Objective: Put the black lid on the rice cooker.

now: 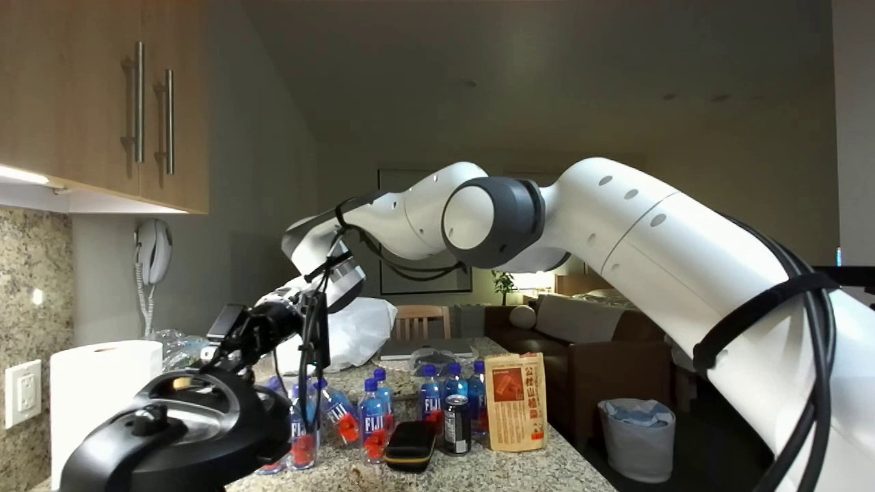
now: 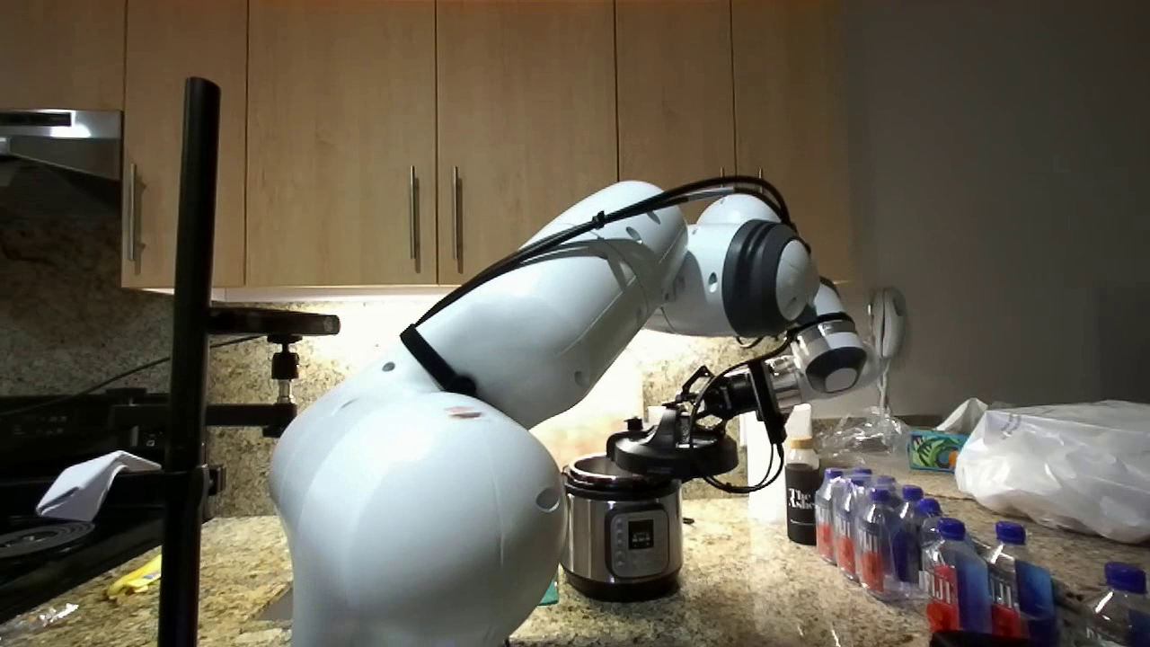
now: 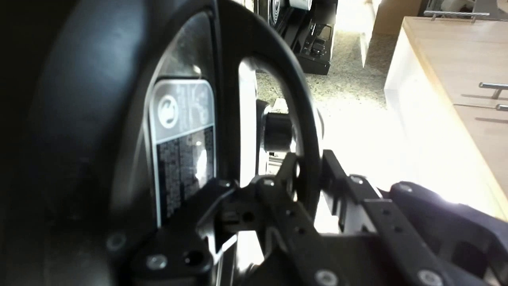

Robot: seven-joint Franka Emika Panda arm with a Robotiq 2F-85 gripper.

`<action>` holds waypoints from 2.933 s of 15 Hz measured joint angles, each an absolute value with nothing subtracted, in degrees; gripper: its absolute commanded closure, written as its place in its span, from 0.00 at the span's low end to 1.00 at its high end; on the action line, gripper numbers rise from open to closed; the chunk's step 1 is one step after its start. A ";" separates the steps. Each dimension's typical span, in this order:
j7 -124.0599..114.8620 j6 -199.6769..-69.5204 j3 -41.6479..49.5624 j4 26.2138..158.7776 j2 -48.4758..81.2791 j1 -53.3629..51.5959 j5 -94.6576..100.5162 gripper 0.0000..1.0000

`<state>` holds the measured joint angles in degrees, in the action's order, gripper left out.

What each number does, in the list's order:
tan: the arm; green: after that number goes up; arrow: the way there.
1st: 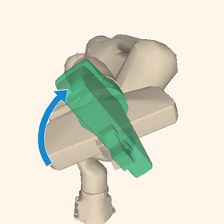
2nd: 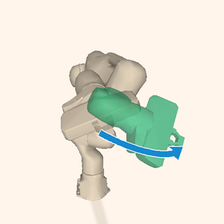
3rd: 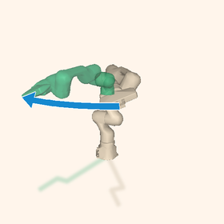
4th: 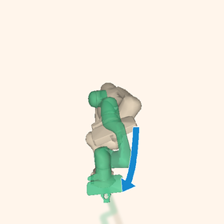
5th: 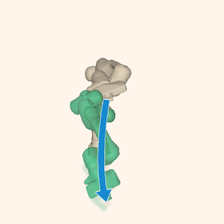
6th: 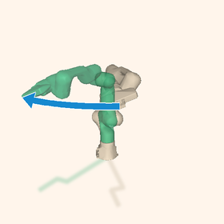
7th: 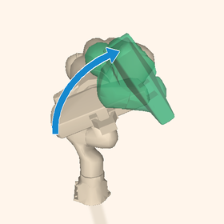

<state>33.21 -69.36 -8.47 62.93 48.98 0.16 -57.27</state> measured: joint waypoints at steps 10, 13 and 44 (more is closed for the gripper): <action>27.17 -75.86 -11.24 61.41 51.54 -9.47 -57.25 0.93; 25.09 -75.86 -11.39 60.33 52.56 -8.75 -57.28 0.93; 32.38 -75.85 -11.10 68.55 46.44 -7.29 -53.71 0.31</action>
